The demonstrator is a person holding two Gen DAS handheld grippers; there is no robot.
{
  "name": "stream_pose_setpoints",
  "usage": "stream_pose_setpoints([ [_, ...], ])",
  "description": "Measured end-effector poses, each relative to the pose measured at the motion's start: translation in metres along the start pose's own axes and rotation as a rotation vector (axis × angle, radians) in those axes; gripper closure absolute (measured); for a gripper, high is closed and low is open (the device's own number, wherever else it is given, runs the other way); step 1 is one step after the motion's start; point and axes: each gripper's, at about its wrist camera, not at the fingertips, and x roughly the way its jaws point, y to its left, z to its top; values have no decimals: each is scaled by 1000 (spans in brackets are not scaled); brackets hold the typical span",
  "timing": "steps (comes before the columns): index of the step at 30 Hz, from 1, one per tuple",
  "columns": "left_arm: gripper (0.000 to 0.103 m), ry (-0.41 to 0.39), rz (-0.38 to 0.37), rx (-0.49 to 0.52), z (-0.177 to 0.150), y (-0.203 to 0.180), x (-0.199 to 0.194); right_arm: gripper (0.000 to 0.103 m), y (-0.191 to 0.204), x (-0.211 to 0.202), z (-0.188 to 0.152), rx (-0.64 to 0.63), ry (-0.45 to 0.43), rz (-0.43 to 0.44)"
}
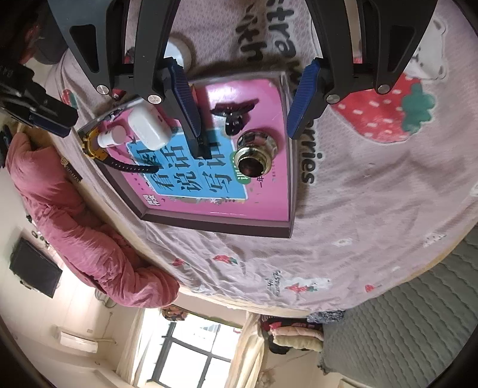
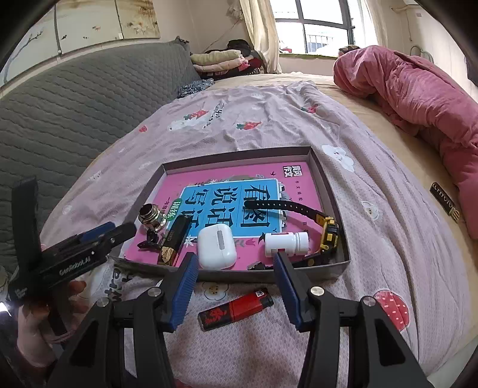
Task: Organize rigid objects
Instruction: 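Withdraw both tools back out of the tray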
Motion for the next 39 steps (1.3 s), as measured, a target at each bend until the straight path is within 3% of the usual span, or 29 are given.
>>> stream_pose_setpoints([
  [9,41,-13,19,37,-10,-16,-21,51,-8,-18,-5,18,-9,8],
  [20,41,37,-5,112,-32,-46,-31,51,-13,-23,-27,37,52,19],
  [39,41,192,-78,136,-60,-70,10,51,-27,11,-50,142,188,25],
])
